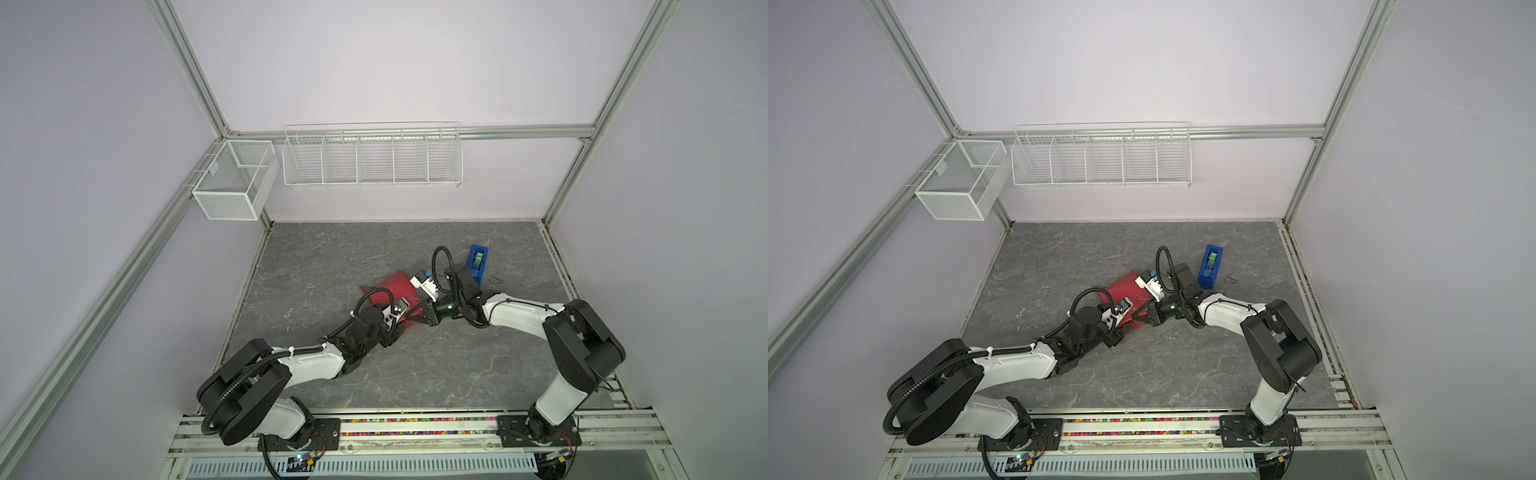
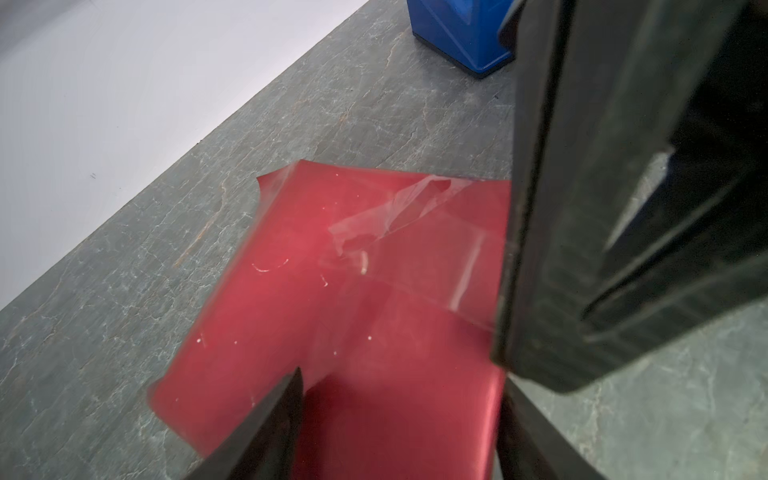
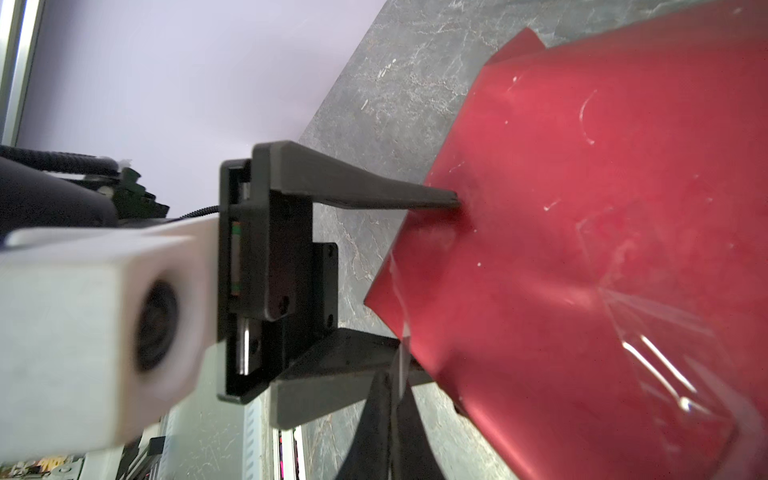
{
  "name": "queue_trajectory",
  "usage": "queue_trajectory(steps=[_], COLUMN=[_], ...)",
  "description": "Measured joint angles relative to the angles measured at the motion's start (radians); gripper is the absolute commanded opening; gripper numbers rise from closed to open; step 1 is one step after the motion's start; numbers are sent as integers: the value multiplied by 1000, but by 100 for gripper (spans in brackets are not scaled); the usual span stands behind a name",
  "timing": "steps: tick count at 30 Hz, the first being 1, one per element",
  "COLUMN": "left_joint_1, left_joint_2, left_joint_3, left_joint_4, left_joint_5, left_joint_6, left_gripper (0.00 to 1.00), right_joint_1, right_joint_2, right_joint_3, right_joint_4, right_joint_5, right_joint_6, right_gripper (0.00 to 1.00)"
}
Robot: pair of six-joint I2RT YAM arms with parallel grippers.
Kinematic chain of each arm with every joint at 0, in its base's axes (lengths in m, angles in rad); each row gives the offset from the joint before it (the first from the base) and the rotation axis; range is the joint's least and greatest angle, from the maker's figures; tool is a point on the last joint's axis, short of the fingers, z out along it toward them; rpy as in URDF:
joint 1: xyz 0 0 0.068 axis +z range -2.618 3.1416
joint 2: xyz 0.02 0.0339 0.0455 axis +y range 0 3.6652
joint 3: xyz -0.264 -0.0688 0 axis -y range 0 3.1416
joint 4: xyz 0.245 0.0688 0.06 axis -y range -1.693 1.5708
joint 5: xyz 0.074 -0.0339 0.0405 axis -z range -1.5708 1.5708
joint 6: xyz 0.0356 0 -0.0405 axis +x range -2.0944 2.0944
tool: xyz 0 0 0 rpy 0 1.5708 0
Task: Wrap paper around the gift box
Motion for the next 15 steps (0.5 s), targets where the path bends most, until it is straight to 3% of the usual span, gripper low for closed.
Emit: queue_trajectory(steps=[15], left_joint_1=[0], left_joint_2=[0], left_joint_3=[0], left_joint_4=[-1], left_joint_5=[-1], left_joint_6=[-1], left_gripper=[71], right_joint_1=[0], right_joint_2=[56], right_joint_3=[0], right_joint_4=[43], right_joint_5=[-53], right_joint_6=[69], right_gripper=[7])
